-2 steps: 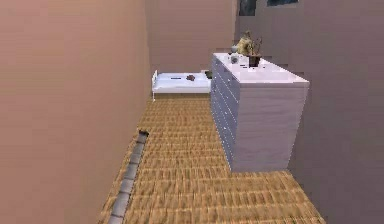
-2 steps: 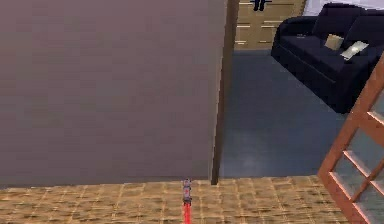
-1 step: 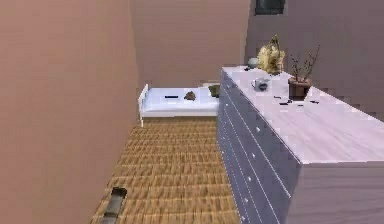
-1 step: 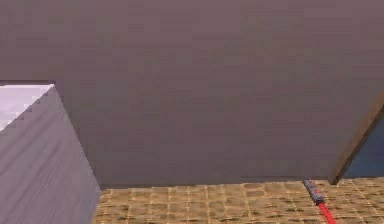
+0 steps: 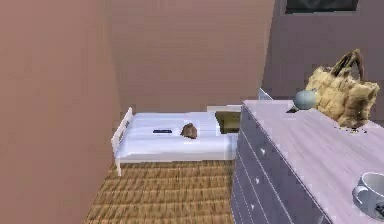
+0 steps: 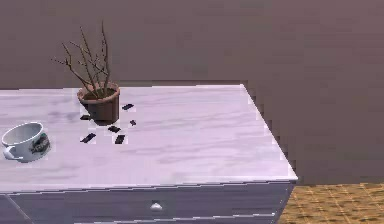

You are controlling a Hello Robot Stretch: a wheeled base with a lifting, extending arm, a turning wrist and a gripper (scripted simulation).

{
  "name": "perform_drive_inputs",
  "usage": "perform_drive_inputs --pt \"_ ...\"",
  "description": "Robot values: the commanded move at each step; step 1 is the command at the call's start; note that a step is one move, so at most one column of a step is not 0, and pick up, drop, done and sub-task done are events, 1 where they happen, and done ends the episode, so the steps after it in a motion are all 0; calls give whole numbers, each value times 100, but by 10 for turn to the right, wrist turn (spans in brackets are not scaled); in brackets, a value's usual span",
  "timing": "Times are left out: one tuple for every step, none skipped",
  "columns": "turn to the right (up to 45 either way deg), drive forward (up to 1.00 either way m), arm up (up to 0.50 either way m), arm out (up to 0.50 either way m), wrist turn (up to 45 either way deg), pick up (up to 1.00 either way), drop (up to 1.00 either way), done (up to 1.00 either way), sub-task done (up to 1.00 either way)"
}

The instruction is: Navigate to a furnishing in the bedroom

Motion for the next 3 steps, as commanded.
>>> perform_drive_inputs --pt "60 0 0 0 0 0 0 0 0" --pt "0 85 0 0 0 0 0 0 0" --pt "0 0 0 0 0 0 0 100 0"
